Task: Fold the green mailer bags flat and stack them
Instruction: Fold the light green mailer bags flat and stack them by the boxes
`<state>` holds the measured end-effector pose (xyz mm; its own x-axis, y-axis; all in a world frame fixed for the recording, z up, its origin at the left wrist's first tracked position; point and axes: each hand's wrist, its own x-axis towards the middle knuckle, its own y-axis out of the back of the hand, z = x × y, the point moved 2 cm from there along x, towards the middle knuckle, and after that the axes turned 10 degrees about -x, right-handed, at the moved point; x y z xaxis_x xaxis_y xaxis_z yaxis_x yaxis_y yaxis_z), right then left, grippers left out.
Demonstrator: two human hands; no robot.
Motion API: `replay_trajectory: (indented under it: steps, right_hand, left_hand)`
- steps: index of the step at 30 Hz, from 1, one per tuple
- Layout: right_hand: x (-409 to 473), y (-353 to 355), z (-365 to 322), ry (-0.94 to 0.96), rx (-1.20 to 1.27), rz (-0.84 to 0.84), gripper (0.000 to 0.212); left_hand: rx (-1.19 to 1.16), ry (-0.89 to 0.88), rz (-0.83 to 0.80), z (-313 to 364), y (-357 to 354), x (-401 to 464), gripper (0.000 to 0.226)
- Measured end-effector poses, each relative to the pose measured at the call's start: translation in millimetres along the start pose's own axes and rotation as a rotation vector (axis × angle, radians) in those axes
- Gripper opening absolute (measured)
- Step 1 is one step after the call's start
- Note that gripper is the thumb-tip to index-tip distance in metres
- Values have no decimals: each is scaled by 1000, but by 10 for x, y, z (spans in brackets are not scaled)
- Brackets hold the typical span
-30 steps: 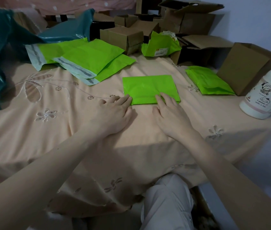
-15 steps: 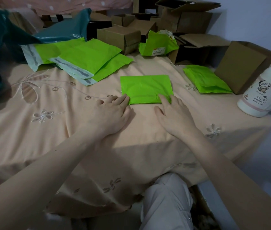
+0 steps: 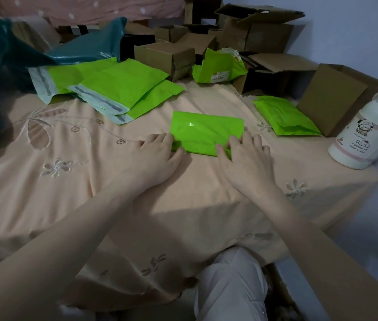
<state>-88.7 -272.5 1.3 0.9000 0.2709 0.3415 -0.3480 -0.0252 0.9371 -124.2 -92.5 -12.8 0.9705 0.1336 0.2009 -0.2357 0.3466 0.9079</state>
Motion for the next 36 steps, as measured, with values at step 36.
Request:
replay_trajectory:
  steps: [36]
  right_hand:
    - [913,-347,31,54,257,-199,48]
  left_hand:
    - [-183,-190,-87,36,-201,727,65]
